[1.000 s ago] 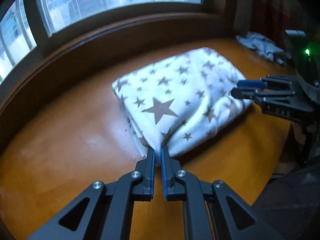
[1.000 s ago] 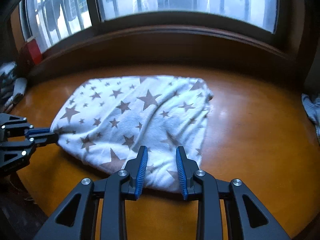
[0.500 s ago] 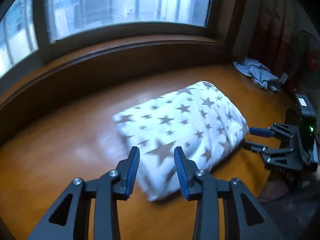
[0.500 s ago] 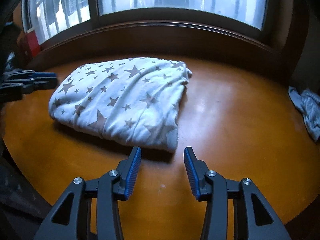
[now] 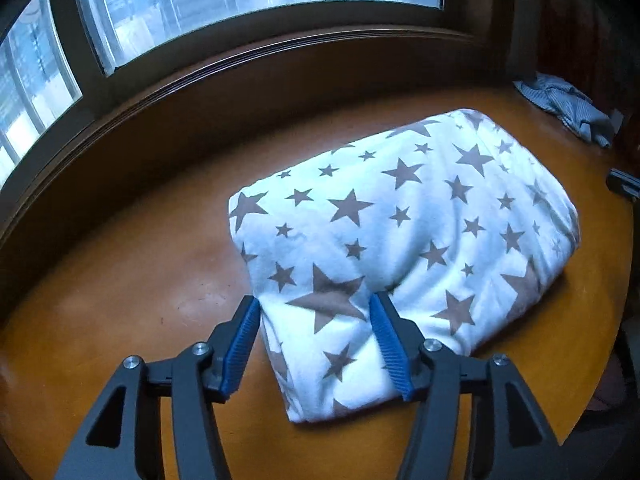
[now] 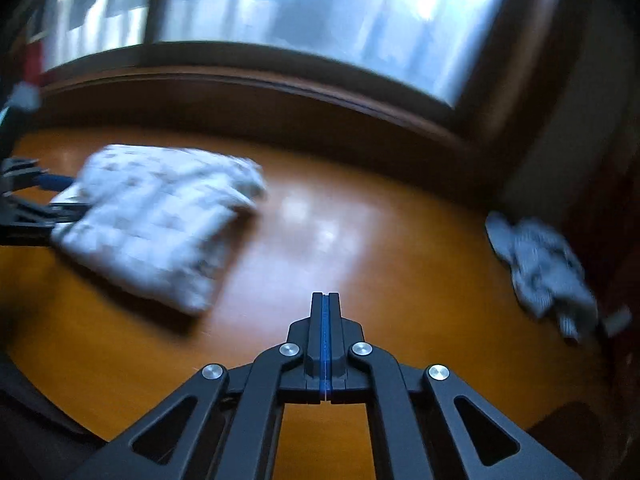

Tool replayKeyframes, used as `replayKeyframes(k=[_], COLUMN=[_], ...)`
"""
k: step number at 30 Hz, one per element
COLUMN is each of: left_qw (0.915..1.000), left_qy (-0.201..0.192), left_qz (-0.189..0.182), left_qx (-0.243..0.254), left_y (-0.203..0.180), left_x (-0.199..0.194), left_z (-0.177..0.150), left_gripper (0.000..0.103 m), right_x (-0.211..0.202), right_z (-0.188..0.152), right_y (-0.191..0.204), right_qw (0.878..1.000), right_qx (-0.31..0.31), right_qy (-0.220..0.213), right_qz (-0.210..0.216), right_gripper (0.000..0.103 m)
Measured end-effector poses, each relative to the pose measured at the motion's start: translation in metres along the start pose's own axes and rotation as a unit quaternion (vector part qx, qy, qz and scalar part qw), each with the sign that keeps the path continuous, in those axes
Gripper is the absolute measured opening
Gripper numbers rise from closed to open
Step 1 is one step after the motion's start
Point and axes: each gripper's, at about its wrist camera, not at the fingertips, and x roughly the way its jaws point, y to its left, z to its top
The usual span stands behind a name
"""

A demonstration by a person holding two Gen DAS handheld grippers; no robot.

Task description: Fold clothes

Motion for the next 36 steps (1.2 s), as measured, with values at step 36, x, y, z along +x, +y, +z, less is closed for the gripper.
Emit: replayKeyframes(k=[36], left_qw=[0.9979], left_qy=[-0.003], left_qz=[0.06], left_qx=[0.021], left_y=[-0.002], left_x=[0.003], left_z=[-0.003], left_gripper=[0.068], right_x=[0.017], right_z=[0.004], right_y=[0.013], right_qw=[0.994], right_qx=[-0.071], right_qy=[0.04], right_qz=[0.07], right_gripper=[0.0])
